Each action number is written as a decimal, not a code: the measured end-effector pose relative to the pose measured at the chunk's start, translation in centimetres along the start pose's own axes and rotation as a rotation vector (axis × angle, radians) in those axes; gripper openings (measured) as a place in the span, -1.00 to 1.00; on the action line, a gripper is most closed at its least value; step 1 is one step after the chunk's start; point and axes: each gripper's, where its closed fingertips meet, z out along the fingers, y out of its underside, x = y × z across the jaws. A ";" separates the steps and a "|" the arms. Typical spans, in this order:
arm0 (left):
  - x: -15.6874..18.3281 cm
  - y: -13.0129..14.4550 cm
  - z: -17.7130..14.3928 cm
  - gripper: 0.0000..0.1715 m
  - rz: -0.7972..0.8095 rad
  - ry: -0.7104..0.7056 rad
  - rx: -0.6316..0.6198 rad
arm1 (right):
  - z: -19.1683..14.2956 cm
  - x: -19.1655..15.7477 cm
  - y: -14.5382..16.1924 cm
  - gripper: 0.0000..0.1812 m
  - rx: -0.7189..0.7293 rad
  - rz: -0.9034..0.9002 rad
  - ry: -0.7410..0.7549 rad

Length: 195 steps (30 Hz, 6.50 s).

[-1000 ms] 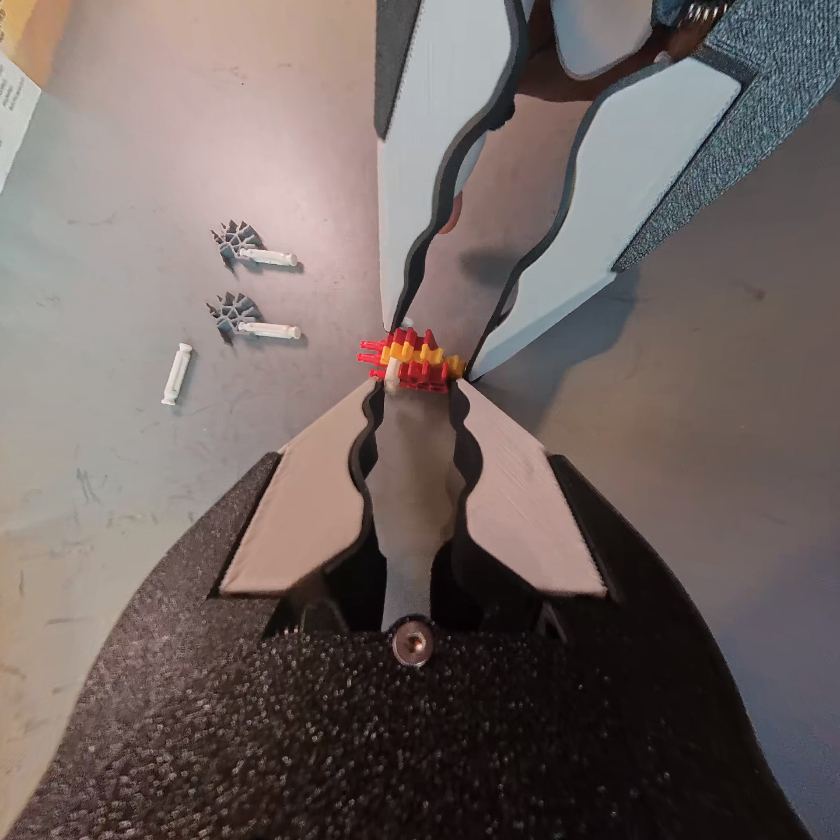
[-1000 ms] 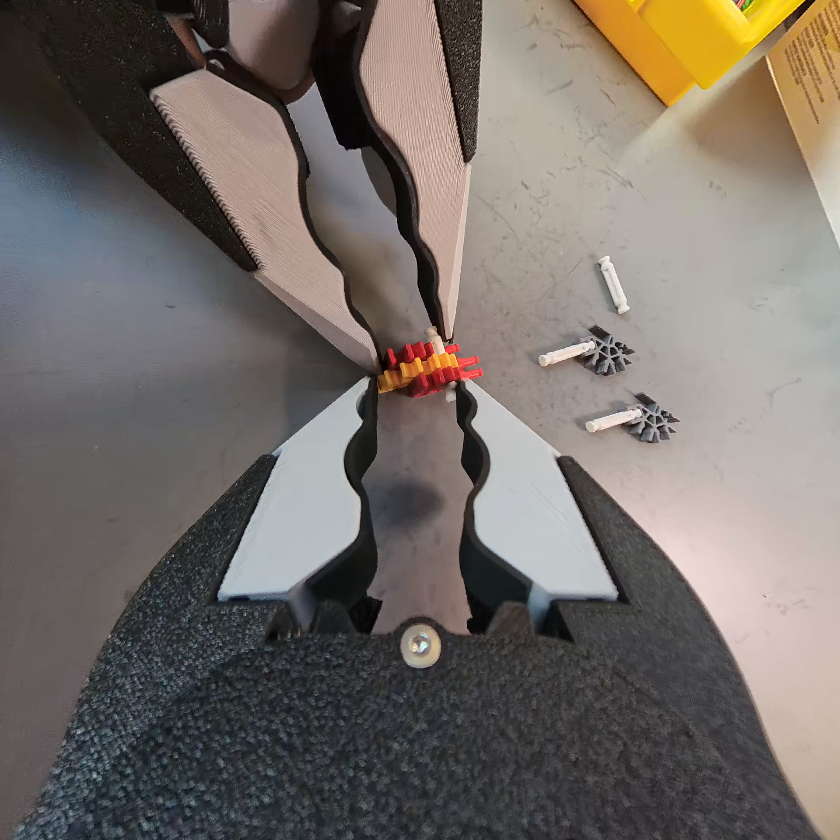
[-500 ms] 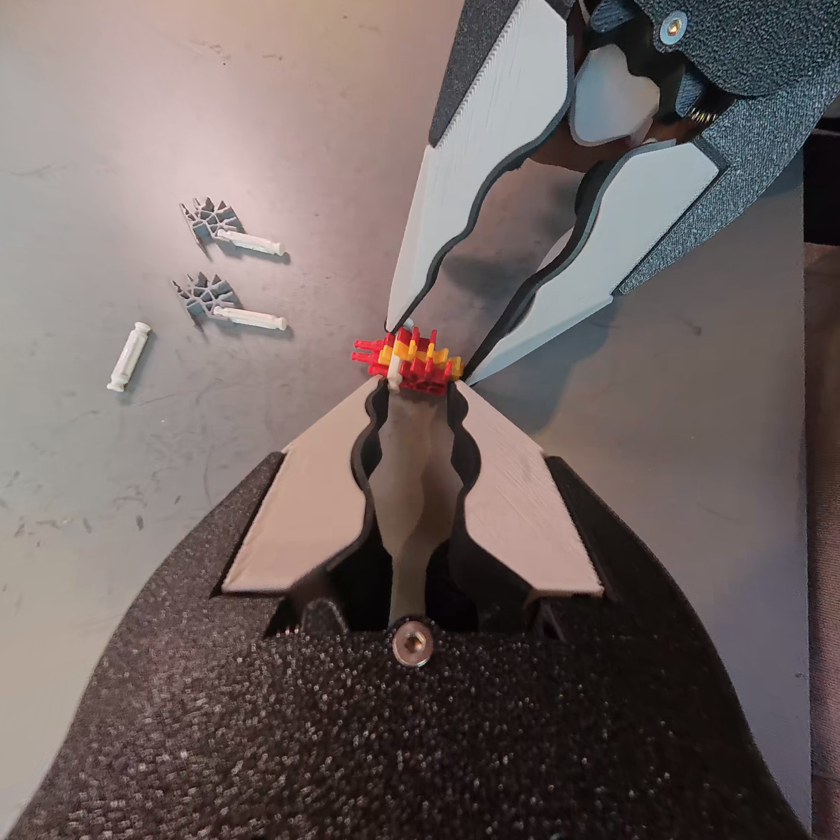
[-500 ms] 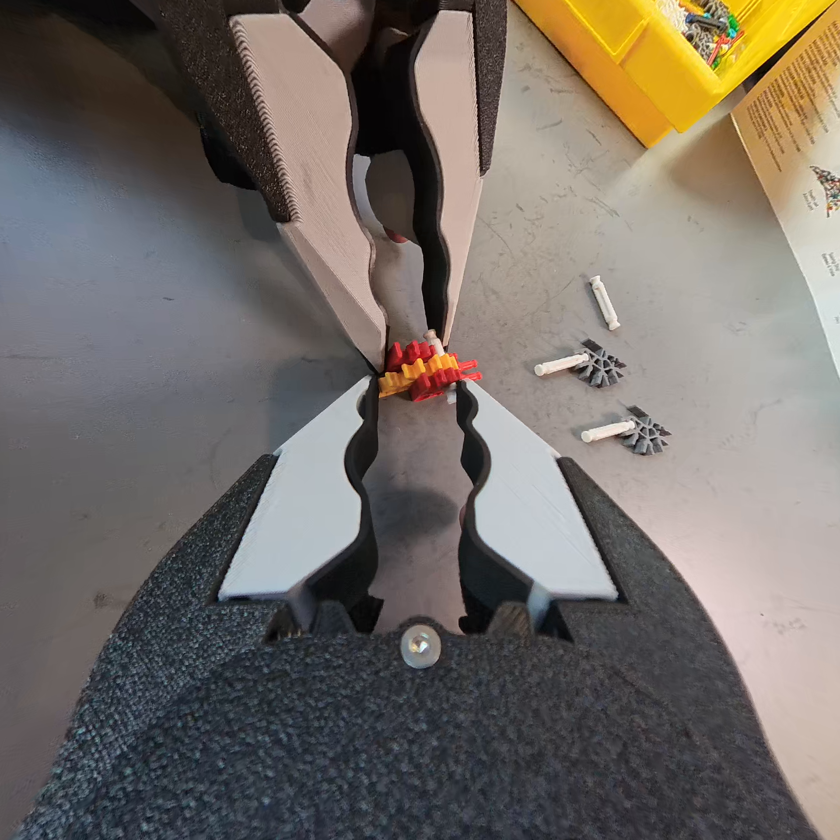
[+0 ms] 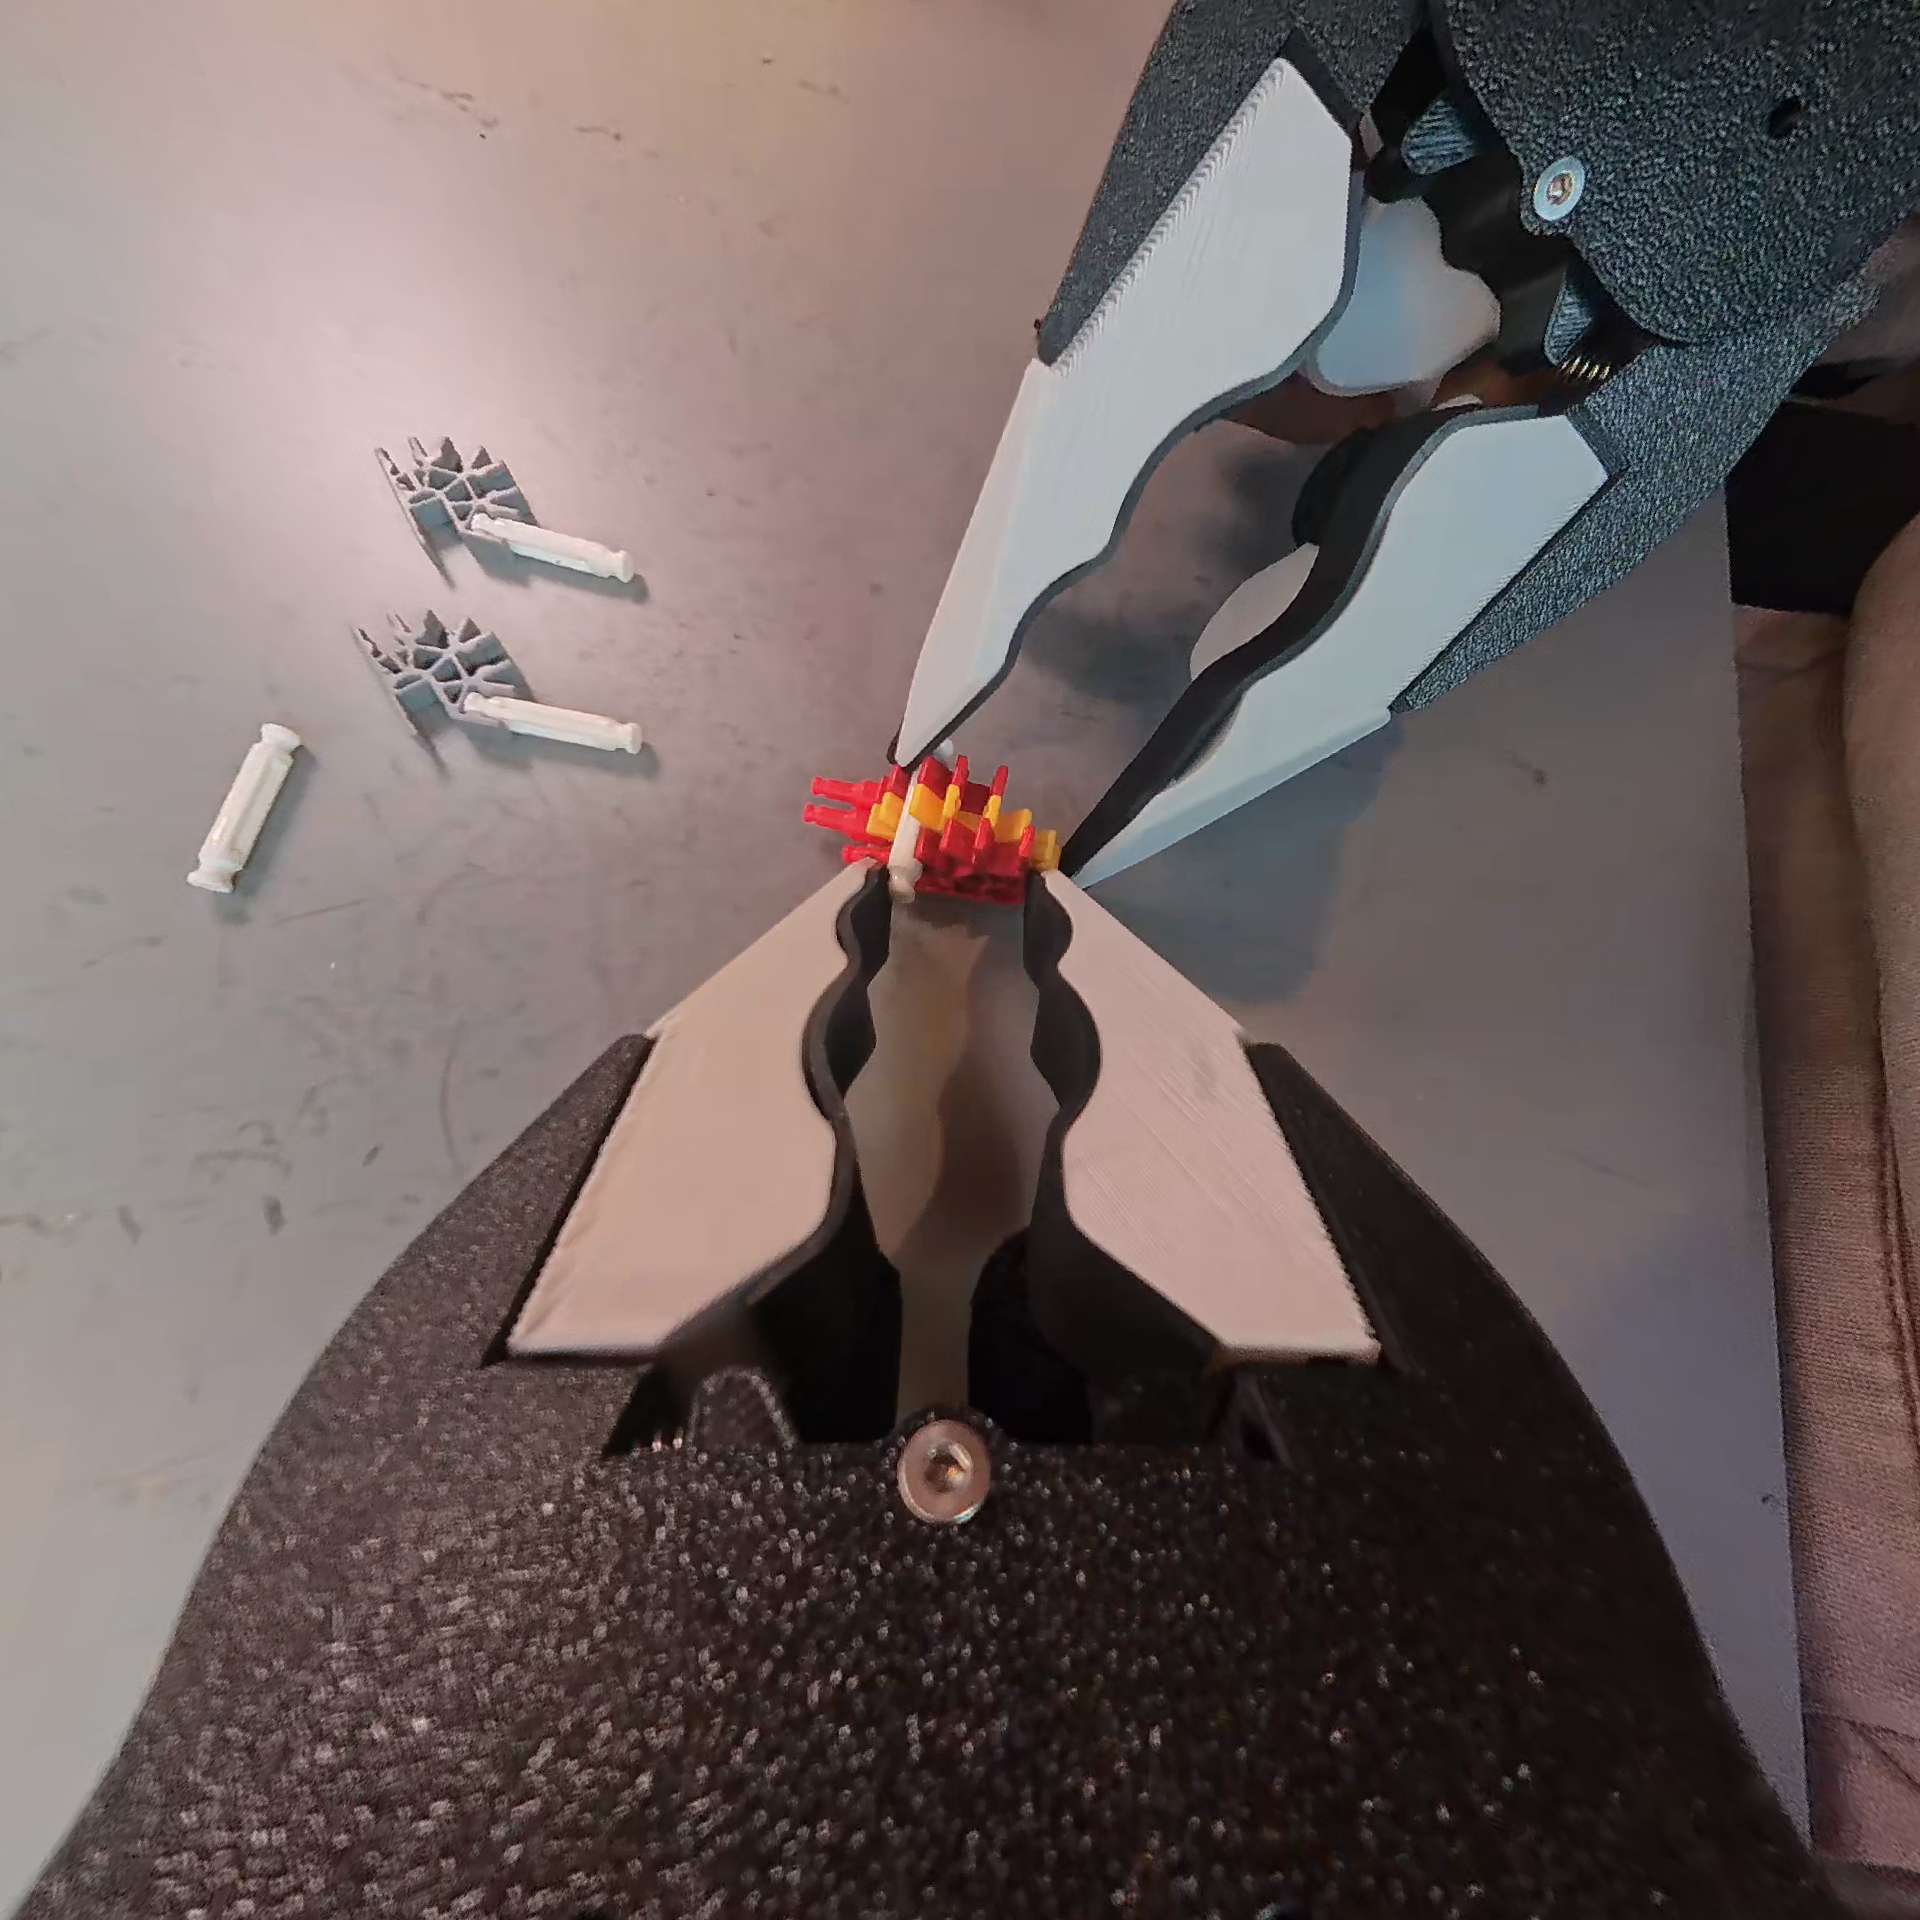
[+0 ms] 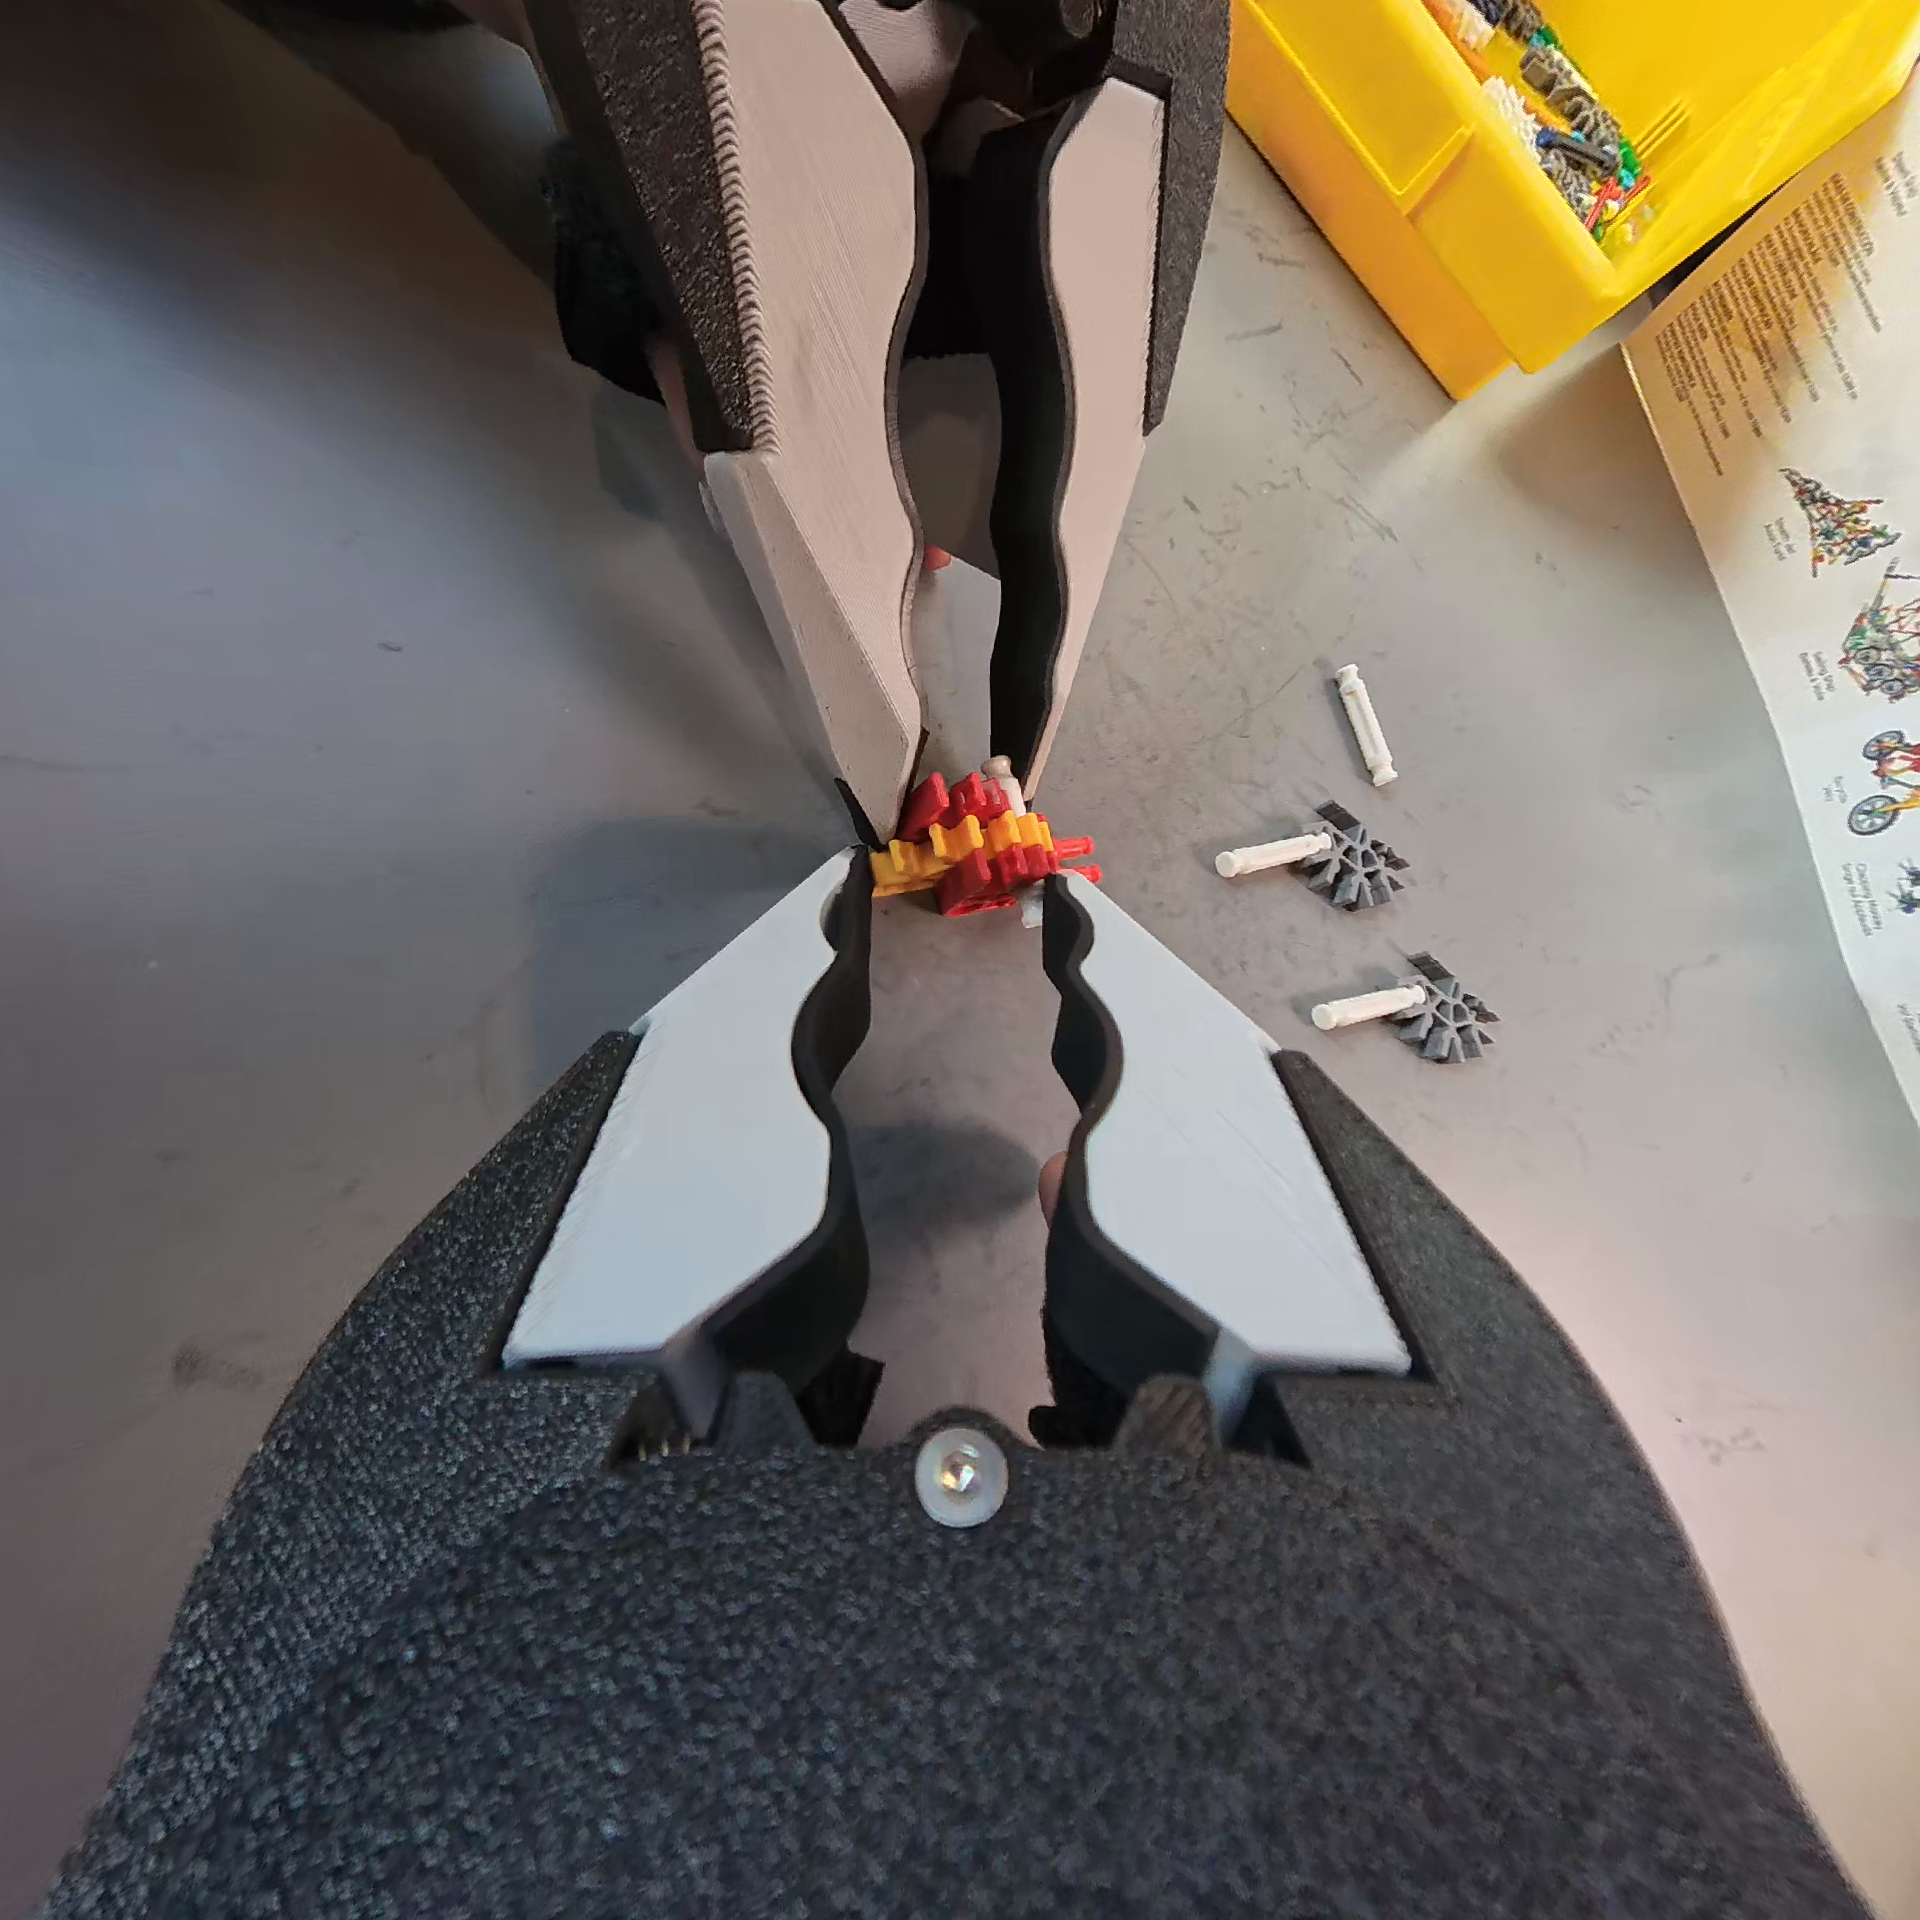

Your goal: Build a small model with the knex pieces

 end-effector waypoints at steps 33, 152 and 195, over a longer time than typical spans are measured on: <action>-0.2 -0.6 0.2 -0.74 -0.062 0.102 0.001 | 0.2 0.6 -0.2 -0.71 0.009 -0.066 0.081; -0.8 -10.4 -9.5 -0.81 -0.049 0.109 0.642 | -7.9 7.5 -9.6 -0.71 0.943 1.066 -1.235; -1.4 -1.2 -0.8 -0.81 -0.037 0.087 0.050 | 0.2 3.2 0.6 -0.69 0.104 -0.081 -0.123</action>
